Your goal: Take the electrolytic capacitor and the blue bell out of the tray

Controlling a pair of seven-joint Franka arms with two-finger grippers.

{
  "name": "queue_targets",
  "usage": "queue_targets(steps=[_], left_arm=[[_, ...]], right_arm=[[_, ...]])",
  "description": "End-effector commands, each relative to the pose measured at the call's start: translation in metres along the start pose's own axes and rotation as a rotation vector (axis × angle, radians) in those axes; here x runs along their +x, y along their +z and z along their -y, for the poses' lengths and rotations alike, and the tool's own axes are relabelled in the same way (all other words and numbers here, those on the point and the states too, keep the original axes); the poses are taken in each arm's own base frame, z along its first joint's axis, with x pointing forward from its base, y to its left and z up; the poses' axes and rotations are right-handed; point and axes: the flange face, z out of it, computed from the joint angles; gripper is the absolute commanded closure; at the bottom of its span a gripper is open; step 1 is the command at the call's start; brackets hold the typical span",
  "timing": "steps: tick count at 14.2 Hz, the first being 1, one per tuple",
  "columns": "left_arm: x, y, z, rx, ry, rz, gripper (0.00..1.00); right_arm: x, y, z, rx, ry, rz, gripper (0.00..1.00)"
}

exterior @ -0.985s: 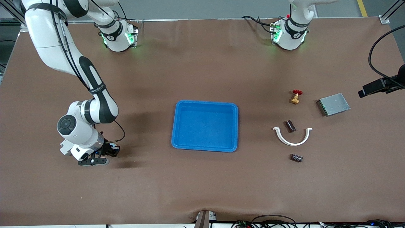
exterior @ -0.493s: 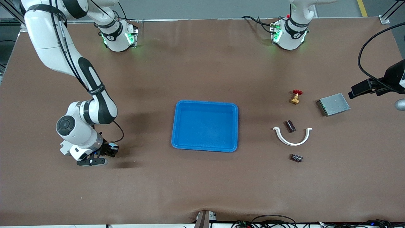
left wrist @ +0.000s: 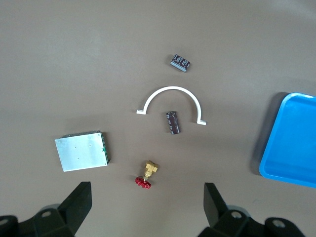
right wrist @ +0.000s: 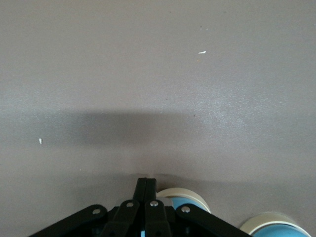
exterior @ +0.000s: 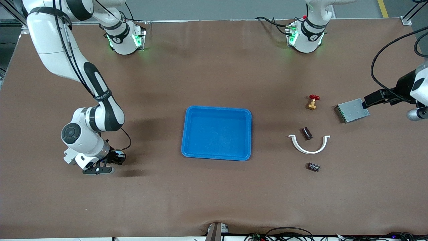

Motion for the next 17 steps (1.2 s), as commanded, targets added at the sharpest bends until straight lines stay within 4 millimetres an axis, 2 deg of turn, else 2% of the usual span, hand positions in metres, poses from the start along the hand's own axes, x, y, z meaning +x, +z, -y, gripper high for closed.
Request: queue_targets(steps=[1,2,4,5,6,7,8,10,11,13,14,16,17], left_arm=[[-0.011,-0.009,0.001,0.010,-0.029,-0.042,0.00],[-0.010,-0.011,0.001,0.011,-0.029,-0.054,0.00],[-0.010,-0.012,0.001,0.006,-0.032,-0.055,0.00],[-0.009,-0.011,-0.001,0.004,-0.031,-0.055,0.00],[-0.008,-0.011,-0.001,0.003,-0.031,-0.061,0.00],[-0.007,-0.014,-0.002,-0.002,-0.029,-0.079,0.00],[-0.006,-0.018,-0.003,-0.005,-0.027,-0.090,0.00],[-0.006,-0.030,0.000,-0.008,-0.019,-0.112,0.00],[-0.005,-0.031,0.007,-0.006,-0.023,-0.114,0.00],[-0.001,-0.031,0.033,-0.002,-0.049,-0.115,0.00],[0.000,-0.030,0.037,-0.002,-0.049,-0.114,0.00],[-0.001,-0.032,0.030,-0.004,-0.051,-0.115,0.00],[-0.002,-0.032,0.026,-0.003,-0.049,-0.116,0.00]], right_arm=[[0.011,-0.017,0.001,0.010,0.014,-0.022,0.62],[0.016,-0.025,0.008,0.014,0.008,0.003,0.62],[0.032,-0.051,0.006,0.016,0.010,0.057,0.61],[0.040,-0.070,0.005,0.018,0.009,0.069,0.57],[0.042,-0.080,0.005,0.017,0.009,0.080,0.10],[0.044,-0.087,0.005,0.010,0.003,0.073,0.00],[0.046,-0.104,0.004,0.008,0.001,0.057,0.00],[0.043,-0.113,0.003,0.000,0.011,0.093,0.00],[0.043,-0.127,0.004,-0.004,0.006,0.090,0.00],[0.044,-0.155,0.002,-0.014,0.000,0.065,0.00],[0.043,-0.167,0.000,-0.012,0.009,0.074,0.00],[0.041,-0.202,-0.003,-0.013,0.015,0.070,0.00],[0.041,-0.219,-0.011,-0.014,0.026,0.051,0.00]])
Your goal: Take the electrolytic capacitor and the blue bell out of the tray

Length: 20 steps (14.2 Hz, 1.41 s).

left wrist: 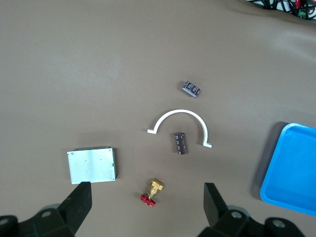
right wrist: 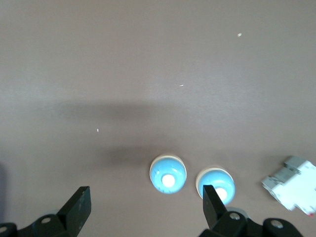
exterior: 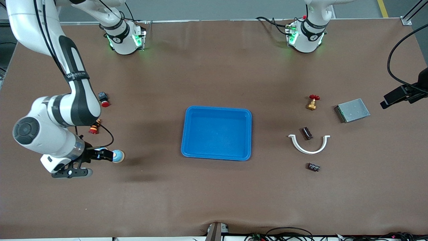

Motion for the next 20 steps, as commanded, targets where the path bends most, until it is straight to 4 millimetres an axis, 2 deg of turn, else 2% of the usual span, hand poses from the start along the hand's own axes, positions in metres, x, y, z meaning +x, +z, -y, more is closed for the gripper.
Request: queue_targets(steps=[1,4,7,13,16,18,20], left_arm=[[-0.006,-0.007,-0.014,0.007,0.020,-0.014,0.00],[-0.011,-0.007,-0.035,0.021,0.076,-0.014,0.00],[-0.013,-0.012,-0.034,0.026,0.116,-0.022,0.00],[-0.014,-0.013,-0.033,0.025,0.156,-0.019,0.00],[-0.014,-0.011,-0.034,0.026,0.159,-0.014,0.00],[-0.014,-0.011,-0.034,0.026,0.160,-0.015,0.00],[-0.014,-0.011,-0.033,0.026,0.156,-0.014,0.00]], right_arm=[[-0.011,-0.050,-0.025,-0.008,0.044,-0.029,0.00],[-0.023,-0.084,-0.039,-0.001,0.077,-0.007,0.00],[-0.036,-0.104,-0.060,0.011,0.122,0.028,0.00],[-0.066,-0.164,-0.058,0.011,0.138,0.053,0.00],[-0.081,-0.178,-0.061,0.014,0.110,0.106,0.00],[-0.087,-0.191,-0.064,0.013,0.113,0.091,0.00],[-0.101,-0.200,-0.068,0.008,0.125,0.076,0.00]])
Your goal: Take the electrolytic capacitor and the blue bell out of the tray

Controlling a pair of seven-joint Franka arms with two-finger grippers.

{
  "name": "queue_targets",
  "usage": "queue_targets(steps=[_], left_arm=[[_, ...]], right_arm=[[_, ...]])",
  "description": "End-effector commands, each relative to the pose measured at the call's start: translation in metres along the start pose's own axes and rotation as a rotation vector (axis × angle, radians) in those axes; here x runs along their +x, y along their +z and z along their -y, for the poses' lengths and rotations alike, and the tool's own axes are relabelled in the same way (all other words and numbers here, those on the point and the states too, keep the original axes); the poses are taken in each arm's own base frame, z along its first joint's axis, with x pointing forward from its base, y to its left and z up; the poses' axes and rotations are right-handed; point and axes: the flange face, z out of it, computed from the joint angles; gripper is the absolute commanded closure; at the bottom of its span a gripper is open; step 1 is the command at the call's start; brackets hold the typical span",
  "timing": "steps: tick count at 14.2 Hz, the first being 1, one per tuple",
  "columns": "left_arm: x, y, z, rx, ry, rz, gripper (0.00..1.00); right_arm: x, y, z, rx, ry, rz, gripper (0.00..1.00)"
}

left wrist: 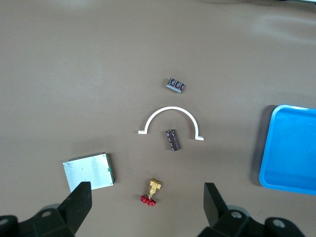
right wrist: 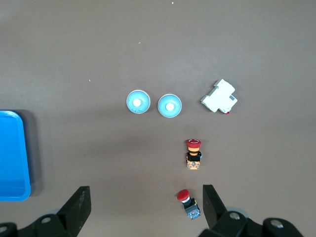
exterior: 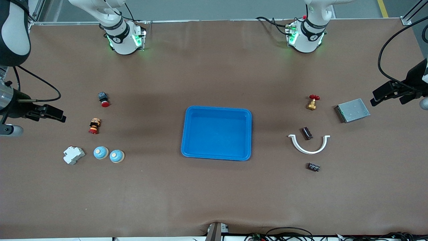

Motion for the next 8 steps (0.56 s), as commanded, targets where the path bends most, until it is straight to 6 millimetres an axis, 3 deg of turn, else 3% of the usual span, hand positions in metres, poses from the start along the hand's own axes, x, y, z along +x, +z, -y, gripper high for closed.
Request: queue_targets(steps=[1,3,8], left_arm=[[-0.005,-0.006,0.002,0.022,0.018,-0.005,0.00],[-0.005,-0.006,0.002,0.022,0.016,-0.005,0.00],[-0.005,-0.005,0.002,0.022,0.013,-0.003,0.00]], right_arm=[[-0.026,-0.011,-0.009,0.009,0.003,-0.015,0.00],[-0.037,-0.021,-0.011,0.009,0.007,-0.025,0.00],[-0.057,-0.026,-0.011,0.008,0.015,-0.029,0.00]])
